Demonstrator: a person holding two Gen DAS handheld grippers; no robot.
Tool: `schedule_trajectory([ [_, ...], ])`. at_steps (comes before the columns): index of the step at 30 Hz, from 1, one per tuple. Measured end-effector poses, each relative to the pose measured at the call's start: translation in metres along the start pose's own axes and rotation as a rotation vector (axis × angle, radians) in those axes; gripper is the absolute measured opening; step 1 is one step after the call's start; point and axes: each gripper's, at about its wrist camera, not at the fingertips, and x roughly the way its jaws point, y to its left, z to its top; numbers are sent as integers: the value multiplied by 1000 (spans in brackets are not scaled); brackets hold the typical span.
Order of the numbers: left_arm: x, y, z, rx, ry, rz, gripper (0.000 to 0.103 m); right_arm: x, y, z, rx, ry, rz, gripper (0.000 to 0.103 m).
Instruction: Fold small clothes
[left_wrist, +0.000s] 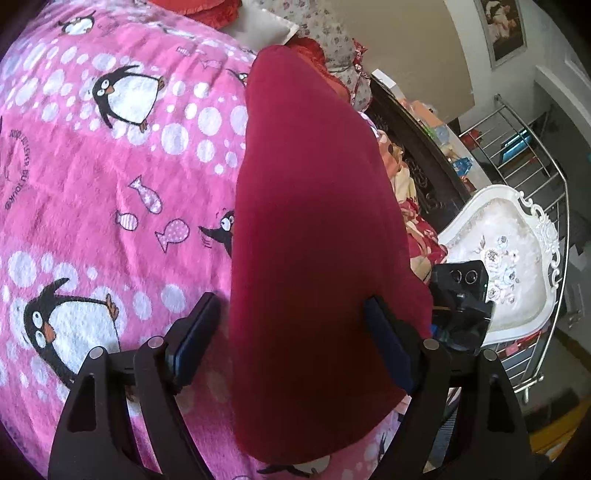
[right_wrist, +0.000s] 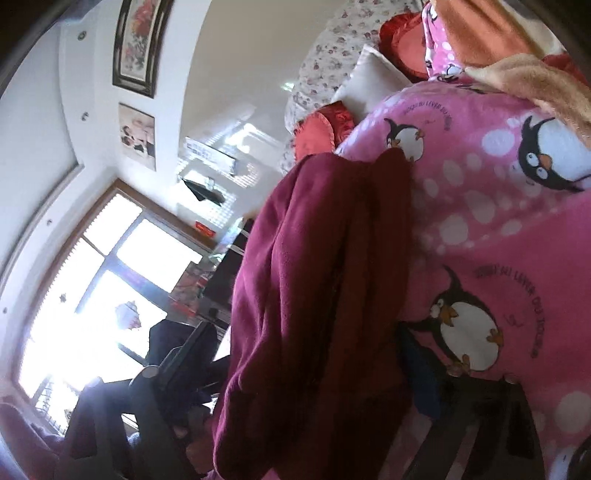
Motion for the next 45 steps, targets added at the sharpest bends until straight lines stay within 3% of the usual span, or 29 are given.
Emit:
schedule_trajectory([
  [2,1,-5,1,14,4,18,82,5,-2,0,-4,26,-73,71],
  [6,10,-24,-1,93,25,45,82,9,13,-3,-70,3,-202,71],
  [10,20,-32,-3,126,57,75,87,18,23,-4,-107,32,-253,77],
  [11,19,-33,-2,131,57,81,86,22,28,-4,-119,59,-224,80],
  [13,16,-36,-2,133,55,97,69,25,35,-5,-156,86,-227,80],
  [15,12,-38,-1,138,50,113,59,23,32,-6,-133,69,-246,70],
  [19,1,-40,-1,157,43,119,51,15,35,-13,-73,24,-268,61],
  [24,-31,-26,-6,128,25,107,51,32,40,-22,115,58,-121,59],
  [32,-106,25,-19,72,-6,165,51,103,80,-53,195,204,-53,59],
  [39,-152,67,-43,-2,-42,183,51,159,114,-81,132,303,-43,59],
  [42,-145,75,-46,11,-27,178,61,159,117,-81,111,296,-71,58],
  [45,-135,78,-50,43,-41,175,75,160,128,-91,-22,266,-100,57],
])
